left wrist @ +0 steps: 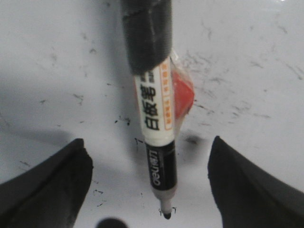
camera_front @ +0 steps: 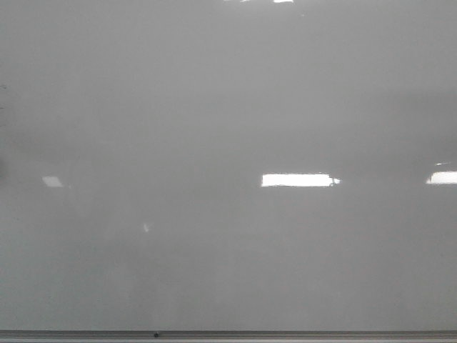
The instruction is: Write number 8 on whiteboard
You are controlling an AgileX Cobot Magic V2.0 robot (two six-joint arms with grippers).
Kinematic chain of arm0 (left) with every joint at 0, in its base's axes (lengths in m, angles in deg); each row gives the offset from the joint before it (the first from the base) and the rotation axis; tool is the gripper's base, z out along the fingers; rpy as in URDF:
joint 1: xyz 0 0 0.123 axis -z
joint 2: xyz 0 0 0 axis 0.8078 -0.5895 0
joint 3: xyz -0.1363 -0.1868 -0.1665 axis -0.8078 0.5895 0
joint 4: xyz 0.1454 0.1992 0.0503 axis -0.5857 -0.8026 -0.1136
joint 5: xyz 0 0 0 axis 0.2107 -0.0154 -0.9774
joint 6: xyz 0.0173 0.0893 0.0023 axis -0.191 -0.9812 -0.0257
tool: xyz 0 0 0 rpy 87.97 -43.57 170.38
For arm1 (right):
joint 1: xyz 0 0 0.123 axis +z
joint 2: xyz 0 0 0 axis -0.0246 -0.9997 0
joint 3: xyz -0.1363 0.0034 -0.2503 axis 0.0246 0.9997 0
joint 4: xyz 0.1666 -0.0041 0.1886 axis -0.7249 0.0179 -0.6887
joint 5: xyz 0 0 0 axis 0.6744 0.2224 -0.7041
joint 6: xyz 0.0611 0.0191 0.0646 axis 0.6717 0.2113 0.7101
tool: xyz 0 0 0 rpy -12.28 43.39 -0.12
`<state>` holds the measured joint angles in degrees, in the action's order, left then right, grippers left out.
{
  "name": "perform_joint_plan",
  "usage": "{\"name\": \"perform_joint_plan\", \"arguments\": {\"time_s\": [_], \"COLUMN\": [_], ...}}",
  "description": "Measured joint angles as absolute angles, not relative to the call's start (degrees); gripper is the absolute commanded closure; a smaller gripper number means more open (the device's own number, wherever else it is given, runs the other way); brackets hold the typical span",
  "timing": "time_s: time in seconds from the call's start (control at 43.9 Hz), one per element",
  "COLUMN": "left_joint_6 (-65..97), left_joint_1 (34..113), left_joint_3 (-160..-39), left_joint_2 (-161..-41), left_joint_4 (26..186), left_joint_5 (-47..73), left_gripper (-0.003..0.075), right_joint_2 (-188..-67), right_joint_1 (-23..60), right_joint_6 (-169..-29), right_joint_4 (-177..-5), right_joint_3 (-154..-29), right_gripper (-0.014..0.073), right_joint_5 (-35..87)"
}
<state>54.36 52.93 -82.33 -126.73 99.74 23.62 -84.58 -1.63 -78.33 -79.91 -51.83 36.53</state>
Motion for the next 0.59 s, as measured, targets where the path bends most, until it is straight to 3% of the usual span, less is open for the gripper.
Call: {"name": "perform_joint_plan", "arguments": {"time_s": [0.205,0.41,0.592], "left_joint_6": [54.23,54.23,54.23], "left_joint_1": [52.93,52.93,52.93], "left_joint_3": [-84.22,-84.26,-84.40], "left_joint_2": [-129.25,-129.37,-129.48], "left_joint_4": [99.74,99.74,99.74], "left_joint_5": [23.41,23.52,23.24], "left_gripper": [0.0398,0.0612,0.0736], "right_joint_2": [-84.58,-84.58,-84.58], "right_joint_1": [-1.63,-1.63,-1.63], "right_joint_6": [-78.33,-78.33,-78.33], "right_joint_4": [-79.91,-79.91,-79.91], "right_joint_3": [-51.83,-51.83,-51.83], "right_gripper": [0.0032,0.0032,0.0032], "right_joint_5": [36.53,36.53,36.53]}}
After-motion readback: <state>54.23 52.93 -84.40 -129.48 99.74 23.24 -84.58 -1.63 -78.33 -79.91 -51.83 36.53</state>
